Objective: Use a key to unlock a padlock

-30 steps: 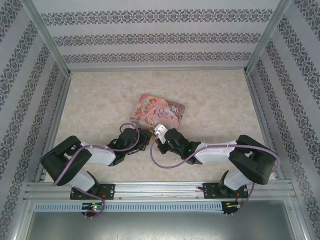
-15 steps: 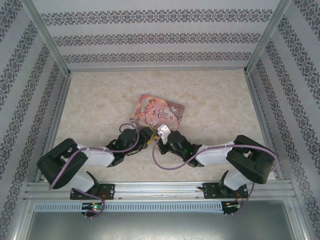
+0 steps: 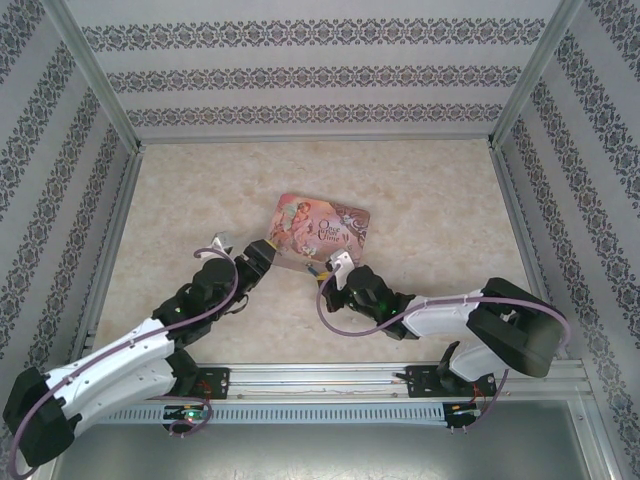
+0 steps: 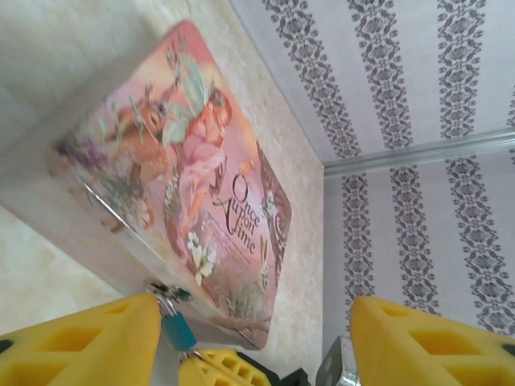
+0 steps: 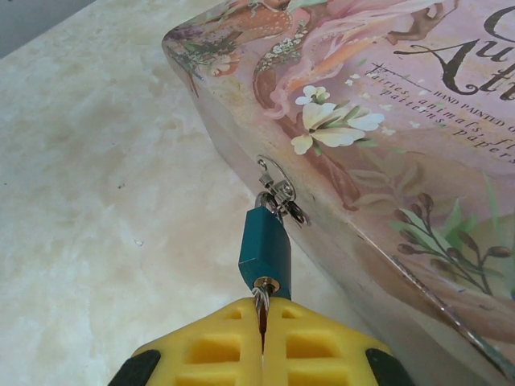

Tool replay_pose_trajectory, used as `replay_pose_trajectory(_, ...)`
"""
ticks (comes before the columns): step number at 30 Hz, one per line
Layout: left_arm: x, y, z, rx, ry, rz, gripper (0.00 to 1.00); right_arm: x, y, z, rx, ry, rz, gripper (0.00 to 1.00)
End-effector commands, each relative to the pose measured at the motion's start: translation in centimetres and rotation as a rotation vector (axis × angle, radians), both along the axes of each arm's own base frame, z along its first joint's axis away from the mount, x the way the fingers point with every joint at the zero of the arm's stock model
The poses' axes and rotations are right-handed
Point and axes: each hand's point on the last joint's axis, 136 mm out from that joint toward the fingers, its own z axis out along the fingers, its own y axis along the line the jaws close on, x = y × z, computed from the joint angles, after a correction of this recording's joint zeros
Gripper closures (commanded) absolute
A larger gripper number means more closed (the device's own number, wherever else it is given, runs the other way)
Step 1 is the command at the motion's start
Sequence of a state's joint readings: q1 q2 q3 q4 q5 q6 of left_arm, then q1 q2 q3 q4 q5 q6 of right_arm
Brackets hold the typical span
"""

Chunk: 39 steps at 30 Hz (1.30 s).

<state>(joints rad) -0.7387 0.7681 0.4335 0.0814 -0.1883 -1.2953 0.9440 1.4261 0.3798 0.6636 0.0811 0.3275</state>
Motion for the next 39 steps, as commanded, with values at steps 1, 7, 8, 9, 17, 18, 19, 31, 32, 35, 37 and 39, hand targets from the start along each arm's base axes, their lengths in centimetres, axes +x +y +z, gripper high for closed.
replay_pose_trajectory(1,-0.8,1.0,-2.7,0.147,0.067,0.0,0.36,0.0,-0.5,0.8,0.051,0.0,-0.021,1.0)
replay_pose_trajectory(7,-1.0,-1.1,-4.1,0.113,0.134,-0.081,0.36,-0.3,-0.7,0.7,-0.023,-0.063,0.028,1.0)
replay_pose_trajectory(8,-1.0,-1.5,-4.3,0.098,0.147,-0.095,0.36,-0.2,-0.7,0.6,-0.042,-0.082,0.033,1.0)
replay_pose_trajectory(9,-1.0,-1.9,-4.5,0.088,0.155,-0.107,0.37,-0.2,-0.8,0.5,-0.063,-0.098,0.04,1.0)
replay_pose_trajectory(17,-1.0,-5.1,-5.4,-0.005,0.215,-0.206,0.42,-0.6,-0.2,0.5,-0.268,-0.253,0.128,1.0)
replay_pose_trajectory(18,-1.0,-5.4,-5.5,-0.016,0.22,-0.215,0.43,-0.7,-0.2,0.4,-0.294,-0.269,0.136,1.0)
replay_pose_trajectory(19,-1.0,-5.6,-5.7,-0.024,0.229,-0.222,0.43,-0.8,-0.1,0.4,-0.32,-0.287,0.145,1.0)
replay_pose_trajectory(31,-0.4,-8.5,-6.3,-0.111,0.268,-0.282,0.49,-1.0,0.2,0.1,-0.465,-0.383,0.202,1.0)
replay_pose_trajectory(32,-0.4,-8.8,-6.4,-0.114,0.273,-0.287,0.5,-1.0,0.3,0.1,-0.47,-0.387,0.207,1.0)
replay_pose_trajectory(35,-0.4,-9.3,-6.8,-0.115,0.291,-0.293,0.52,-1.0,0.5,0.0,-0.479,-0.391,0.217,1.0)
replay_pose_trajectory(37,-0.4,-9.5,-7.2,-0.117,0.301,-0.289,0.53,-1.1,0.6,0.0,-0.482,-0.394,0.226,1.0)
replay_pose_trajectory(39,-0.3,-9.9,-7.3,-0.135,0.3,-0.288,0.54,-1.2,0.8,0.0,-0.483,-0.396,0.233,1.0)
